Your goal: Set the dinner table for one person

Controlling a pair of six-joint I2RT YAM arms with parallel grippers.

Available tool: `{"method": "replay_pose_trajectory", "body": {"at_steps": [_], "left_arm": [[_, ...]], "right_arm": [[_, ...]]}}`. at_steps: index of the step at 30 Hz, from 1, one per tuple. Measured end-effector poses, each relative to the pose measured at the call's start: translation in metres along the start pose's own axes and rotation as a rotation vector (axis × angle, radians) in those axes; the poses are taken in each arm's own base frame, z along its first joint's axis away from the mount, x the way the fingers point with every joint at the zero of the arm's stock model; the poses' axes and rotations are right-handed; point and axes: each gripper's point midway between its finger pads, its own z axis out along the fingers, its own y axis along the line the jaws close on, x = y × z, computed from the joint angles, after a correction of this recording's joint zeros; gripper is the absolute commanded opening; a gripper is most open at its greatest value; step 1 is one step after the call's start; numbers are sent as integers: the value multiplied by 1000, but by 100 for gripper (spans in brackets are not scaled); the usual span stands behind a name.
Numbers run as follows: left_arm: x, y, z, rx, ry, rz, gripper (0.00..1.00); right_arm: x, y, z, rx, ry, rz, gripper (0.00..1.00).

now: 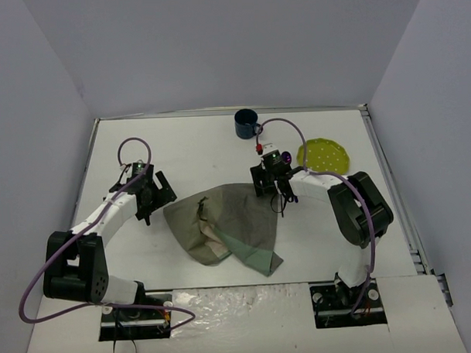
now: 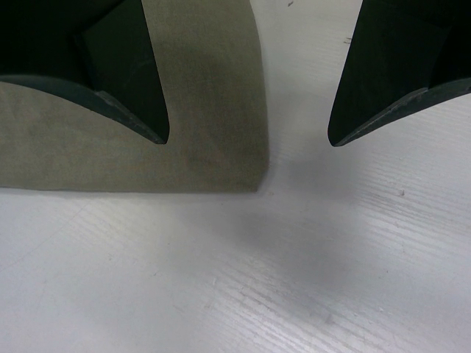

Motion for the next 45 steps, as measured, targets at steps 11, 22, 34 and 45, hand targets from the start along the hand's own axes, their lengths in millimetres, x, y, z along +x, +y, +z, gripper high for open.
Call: {"method": "replay_pose_trajectory", "body": {"at_steps": [11,22,34,45], "left_arm": [[2,1,2,-3,6,-1,85],[19,1,29,-26,86,-5,75],[32,-57,38,95,116,62,57],[60,-61,33,120,145,47,0]], "right_arm": [[-1,-8,4,15,-30,41,19],[-1,-12,4,7,-31,87,0],[4,-13,-7,-1,9,91,0],[-44,-2,-35,-57,-89,107,0]]}}
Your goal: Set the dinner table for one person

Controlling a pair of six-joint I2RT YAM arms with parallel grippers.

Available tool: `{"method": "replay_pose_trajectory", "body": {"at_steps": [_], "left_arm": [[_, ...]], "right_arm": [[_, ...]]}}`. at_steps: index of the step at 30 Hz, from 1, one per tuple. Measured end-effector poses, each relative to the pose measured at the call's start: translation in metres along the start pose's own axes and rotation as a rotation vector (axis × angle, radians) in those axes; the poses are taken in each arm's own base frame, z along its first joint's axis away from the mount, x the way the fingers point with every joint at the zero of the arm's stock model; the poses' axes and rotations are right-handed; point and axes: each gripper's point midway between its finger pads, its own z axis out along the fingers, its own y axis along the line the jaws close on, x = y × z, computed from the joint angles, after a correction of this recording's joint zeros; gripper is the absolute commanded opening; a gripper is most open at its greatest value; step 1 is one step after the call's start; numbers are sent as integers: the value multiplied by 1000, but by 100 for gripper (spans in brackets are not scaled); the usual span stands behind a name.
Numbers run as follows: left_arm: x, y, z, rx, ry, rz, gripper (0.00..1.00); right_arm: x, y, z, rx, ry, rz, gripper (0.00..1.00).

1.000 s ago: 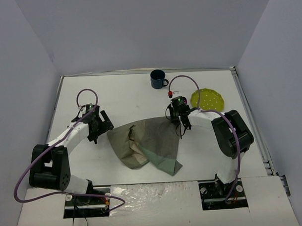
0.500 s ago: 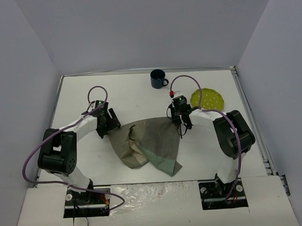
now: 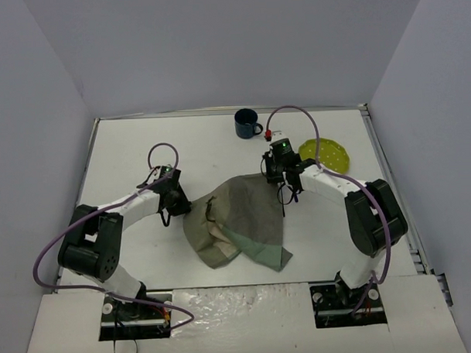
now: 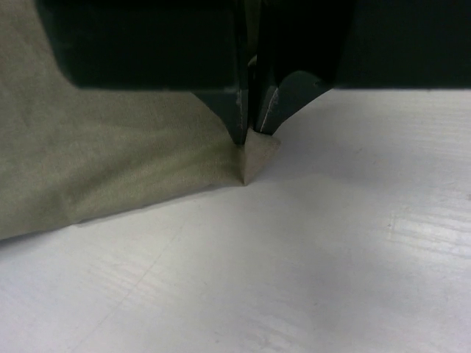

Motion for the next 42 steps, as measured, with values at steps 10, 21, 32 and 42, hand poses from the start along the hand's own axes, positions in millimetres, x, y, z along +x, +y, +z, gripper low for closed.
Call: {"method": "replay_pose_trajectory", "body": {"at_steps": [10,21,32,42], "left_arm": [[-105,-26,-150,-113,-316,204,2],[-119,-36,-157,-164,-328,307,0],[-210,-55,-256,-105,-606,282,0],[-315,-73,-322,-78,-852,286,0]], "right_arm": [[-41,10,-51,-35,-129,13,0],[-41,7,-58,-13,-144,51,0],[-171,50,-95,-140,-371,-9,0],[-295,86,-135,-198,-655,-201,0]]}}
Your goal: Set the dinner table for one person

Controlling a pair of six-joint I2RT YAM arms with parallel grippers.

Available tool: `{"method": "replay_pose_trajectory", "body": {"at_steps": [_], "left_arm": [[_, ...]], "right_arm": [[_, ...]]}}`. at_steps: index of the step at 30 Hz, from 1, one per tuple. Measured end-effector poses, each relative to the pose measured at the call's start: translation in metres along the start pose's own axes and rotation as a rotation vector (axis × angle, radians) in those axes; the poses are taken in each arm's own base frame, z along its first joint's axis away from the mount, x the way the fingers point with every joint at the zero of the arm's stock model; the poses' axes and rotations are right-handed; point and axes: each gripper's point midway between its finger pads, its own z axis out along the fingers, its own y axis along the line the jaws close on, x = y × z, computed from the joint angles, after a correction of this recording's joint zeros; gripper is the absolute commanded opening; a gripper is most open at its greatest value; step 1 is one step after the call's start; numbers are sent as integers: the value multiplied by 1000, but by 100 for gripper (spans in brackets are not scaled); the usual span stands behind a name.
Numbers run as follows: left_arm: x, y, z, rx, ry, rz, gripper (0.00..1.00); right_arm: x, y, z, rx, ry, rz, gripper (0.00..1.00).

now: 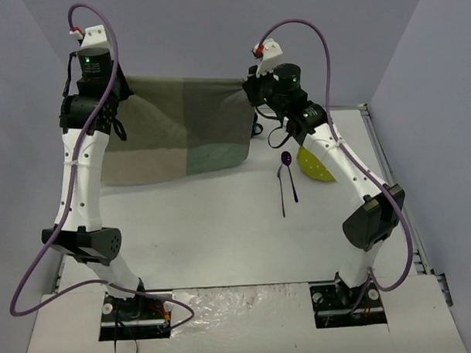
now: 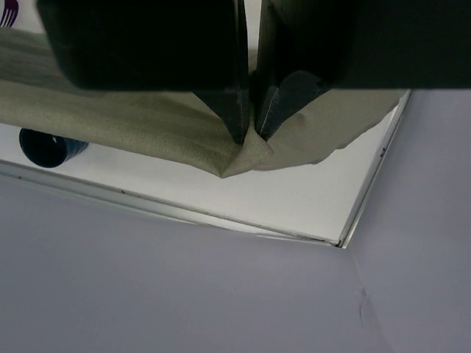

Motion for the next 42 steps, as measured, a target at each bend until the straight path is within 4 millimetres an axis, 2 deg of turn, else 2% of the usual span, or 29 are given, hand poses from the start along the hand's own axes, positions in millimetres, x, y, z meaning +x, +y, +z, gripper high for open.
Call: {"method": "replay_pose_trajectory", "body": {"at_steps": [3,4,6,8,10,12,13,15,19,21,24,27,29,33,37,39,42], "left_arm": [[12,8,-16,7,-23,21,0],[23,12,-25,10,-22,14,0],[49,23,-45,12,-36,-20,0],[90,37,-70,5,-9,-59,3],[130,50,-93,-6,0,-133,20],[177,64,-112,-26,42,-191,37],[200,71,-118,-45,75,-212,43],[242,83,-129,-81,135,-260,61],[311,92,-147,-131,289,-363,78],[333,92,-158,-148,366,-400,81],[346,93,-168,-171,425,-433,87],[342,94,-169,-189,436,-434,89],[339,93,-163,-206,451,-426,90],[340,88,-127,-267,518,-373,91],[364,89,-83,-361,624,-307,90],[373,92,-62,-397,659,-288,90],[373,93,-30,-420,662,-303,88]], "right_arm": [[1,6,-3,-30,-24,-49,0],[11,10,-8,-47,-20,-60,0],[38,22,-22,-87,2,-76,0],[80,39,-42,-137,54,-82,2],[121,58,-63,-181,109,-85,12],[163,71,-85,-205,178,-84,20],[181,73,-95,-203,214,-78,23],[216,74,-114,-190,285,-59,38],[273,71,-152,-159,419,12,56],[290,72,-169,-152,465,56,61],[302,75,-185,-144,507,119,64],[300,78,-182,-133,518,164,63],[299,80,-173,-123,541,179,61],[284,89,-119,-112,546,193,58],[276,96,-64,-102,548,198,55],[277,99,-39,-100,543,192,53],[287,101,-14,-95,552,178,51]]}}
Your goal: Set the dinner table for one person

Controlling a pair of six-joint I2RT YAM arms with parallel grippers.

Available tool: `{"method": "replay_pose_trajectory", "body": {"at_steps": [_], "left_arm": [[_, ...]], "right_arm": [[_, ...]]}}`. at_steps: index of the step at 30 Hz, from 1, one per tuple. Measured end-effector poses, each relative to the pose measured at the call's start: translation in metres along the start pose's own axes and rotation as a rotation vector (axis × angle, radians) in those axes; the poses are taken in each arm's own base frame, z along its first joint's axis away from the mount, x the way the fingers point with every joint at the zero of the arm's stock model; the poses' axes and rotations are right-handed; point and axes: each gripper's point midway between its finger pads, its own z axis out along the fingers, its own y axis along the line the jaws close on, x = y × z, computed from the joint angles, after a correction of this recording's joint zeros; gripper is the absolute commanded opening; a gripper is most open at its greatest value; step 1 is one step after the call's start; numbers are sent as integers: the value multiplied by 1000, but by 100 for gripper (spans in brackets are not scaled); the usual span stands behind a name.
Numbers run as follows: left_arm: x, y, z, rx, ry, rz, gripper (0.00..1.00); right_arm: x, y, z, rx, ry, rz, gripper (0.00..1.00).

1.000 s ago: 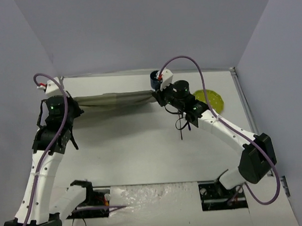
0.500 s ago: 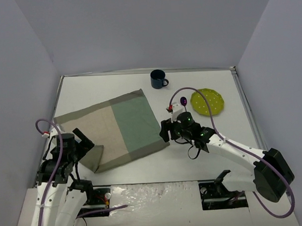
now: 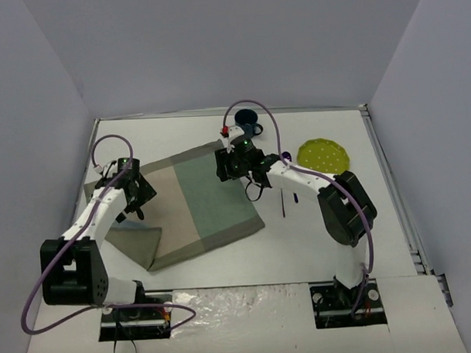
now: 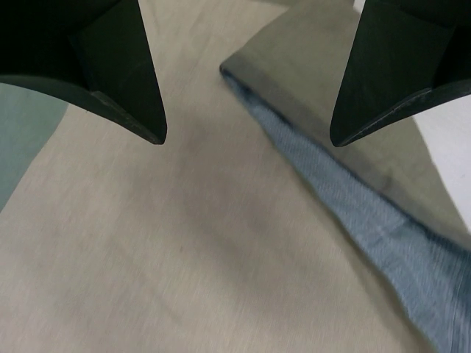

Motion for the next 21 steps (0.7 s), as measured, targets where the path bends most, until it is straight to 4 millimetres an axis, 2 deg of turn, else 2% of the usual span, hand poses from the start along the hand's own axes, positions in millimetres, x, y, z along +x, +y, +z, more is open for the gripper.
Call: {"method": "replay_pose_trajectory", "body": {"at_steps": [2,6,7,10,16,21], "left_arm": [[-15,-13,12,0,11,-14,87],[-46,-57,48,40,23,-12,83],[-50,-67,60,50,33,-4,82],[-42,-84,96,45,102,44,79],[-54,-113,109,88,136,89,77],[-66,-135,115,135,150,104,77]], "right_arm": [[3,-2,16,3,21,-19,50],[11,-4,50,3,52,-51,46],[16,-6,57,3,64,-57,45],[35,-16,70,14,108,-61,43],[31,-36,78,38,94,-30,42],[21,-71,78,87,61,36,41]]}}
